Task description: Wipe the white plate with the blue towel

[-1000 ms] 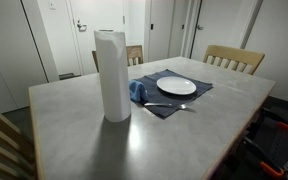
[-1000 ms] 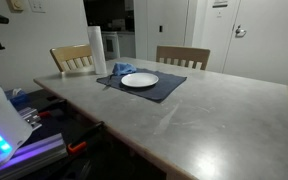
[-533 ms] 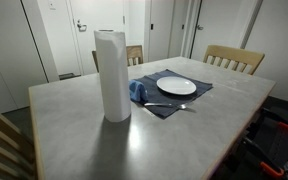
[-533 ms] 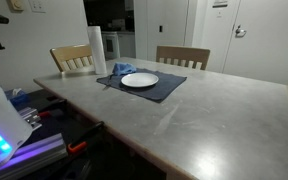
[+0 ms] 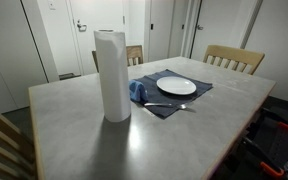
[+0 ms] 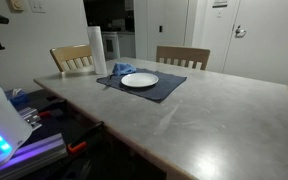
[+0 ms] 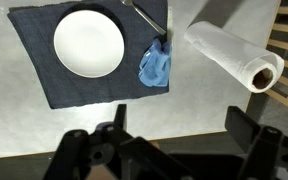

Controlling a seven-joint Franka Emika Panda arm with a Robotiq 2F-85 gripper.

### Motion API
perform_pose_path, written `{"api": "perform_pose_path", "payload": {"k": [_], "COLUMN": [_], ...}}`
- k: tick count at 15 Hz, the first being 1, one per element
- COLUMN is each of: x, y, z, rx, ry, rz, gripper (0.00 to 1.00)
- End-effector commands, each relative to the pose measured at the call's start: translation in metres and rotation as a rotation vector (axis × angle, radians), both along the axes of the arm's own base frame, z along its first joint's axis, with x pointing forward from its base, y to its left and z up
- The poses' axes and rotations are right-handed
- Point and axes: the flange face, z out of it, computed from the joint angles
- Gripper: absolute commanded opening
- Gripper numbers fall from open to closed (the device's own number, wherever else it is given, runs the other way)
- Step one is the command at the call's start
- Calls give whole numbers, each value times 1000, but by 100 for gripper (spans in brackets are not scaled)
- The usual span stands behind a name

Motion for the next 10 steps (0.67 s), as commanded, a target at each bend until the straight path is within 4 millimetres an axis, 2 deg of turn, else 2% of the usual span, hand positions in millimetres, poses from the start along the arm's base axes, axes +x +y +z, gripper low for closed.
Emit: {"api": "perform_pose_path", "payload": {"k": [1, 5, 10], "x": [18, 36, 53], "y": [-17, -24, -20], "z": [-23, -54, -90], "rx": [69, 113, 160], "ry": [-19, -1, 28], "rz": [37, 58, 78], "gripper": [100, 100, 100]}}
